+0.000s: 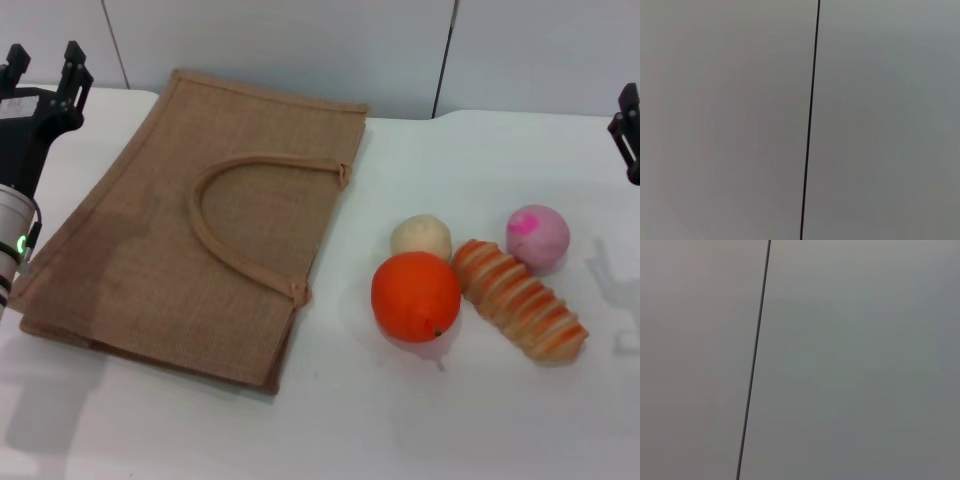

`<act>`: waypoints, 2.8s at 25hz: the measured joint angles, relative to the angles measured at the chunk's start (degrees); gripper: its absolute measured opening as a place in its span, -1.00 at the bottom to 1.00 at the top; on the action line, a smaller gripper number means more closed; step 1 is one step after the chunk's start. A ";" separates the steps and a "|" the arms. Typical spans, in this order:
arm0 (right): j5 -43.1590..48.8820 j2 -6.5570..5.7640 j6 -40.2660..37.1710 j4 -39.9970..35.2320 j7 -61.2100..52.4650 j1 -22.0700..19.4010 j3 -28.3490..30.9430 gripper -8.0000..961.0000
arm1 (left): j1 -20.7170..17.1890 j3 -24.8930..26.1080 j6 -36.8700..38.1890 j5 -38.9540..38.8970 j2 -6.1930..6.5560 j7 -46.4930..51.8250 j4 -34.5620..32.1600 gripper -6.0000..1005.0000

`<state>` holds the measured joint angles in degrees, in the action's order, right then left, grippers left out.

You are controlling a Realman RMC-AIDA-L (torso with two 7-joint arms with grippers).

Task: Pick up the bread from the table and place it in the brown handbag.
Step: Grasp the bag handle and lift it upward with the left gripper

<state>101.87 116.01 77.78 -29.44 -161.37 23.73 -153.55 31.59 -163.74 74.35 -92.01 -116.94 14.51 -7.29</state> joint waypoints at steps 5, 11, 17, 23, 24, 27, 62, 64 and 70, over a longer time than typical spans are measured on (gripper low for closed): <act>0.00 0.00 -0.54 0.02 0.00 0.00 0.10 0.84 | 0.14 -0.10 -0.76 1.62 0.39 6.22 0.58 0.33; 0.00 0.00 -0.74 0.09 0.00 0.00 0.18 0.84 | 0.29 -0.18 -0.58 6.53 0.56 18.29 4.84 0.33; -0.09 0.00 -1.00 0.17 0.00 -0.05 0.18 0.84 | 1.08 -0.18 -0.53 15.16 0.64 36.15 12.91 0.33; -0.10 -0.05 -1.89 0.18 0.00 -0.01 0.18 0.83 | 5.96 -0.27 -0.86 34.28 0.89 66.44 29.87 0.33; -0.10 -0.08 -1.99 0.18 0.00 0.06 0.16 0.83 | 6.97 -0.25 -1.11 38.16 1.00 70.50 32.11 0.33; -0.09 -0.09 -2.03 0.18 0.00 0.28 0.02 0.83 | 10.49 -0.26 -2.85 49.56 1.25 80.08 37.10 0.33; -0.09 -0.09 -2.02 0.18 0.00 0.35 0.18 0.83 | 22.71 -0.26 -11.97 85.55 0.75 88.05 37.89 0.32; -0.09 -0.09 -2.02 0.17 0.00 0.35 0.18 0.83 | 22.72 -0.26 -12.78 85.76 0.77 88.04 37.48 0.32; -0.09 -0.09 -2.02 0.18 0.00 0.38 0.18 0.83 | 23.45 -0.26 -15.82 87.55 0.79 87.68 35.53 0.32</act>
<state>101.78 115.93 75.77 -29.27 -161.36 24.11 -153.37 55.04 -164.00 58.53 -4.46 -116.15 102.19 28.23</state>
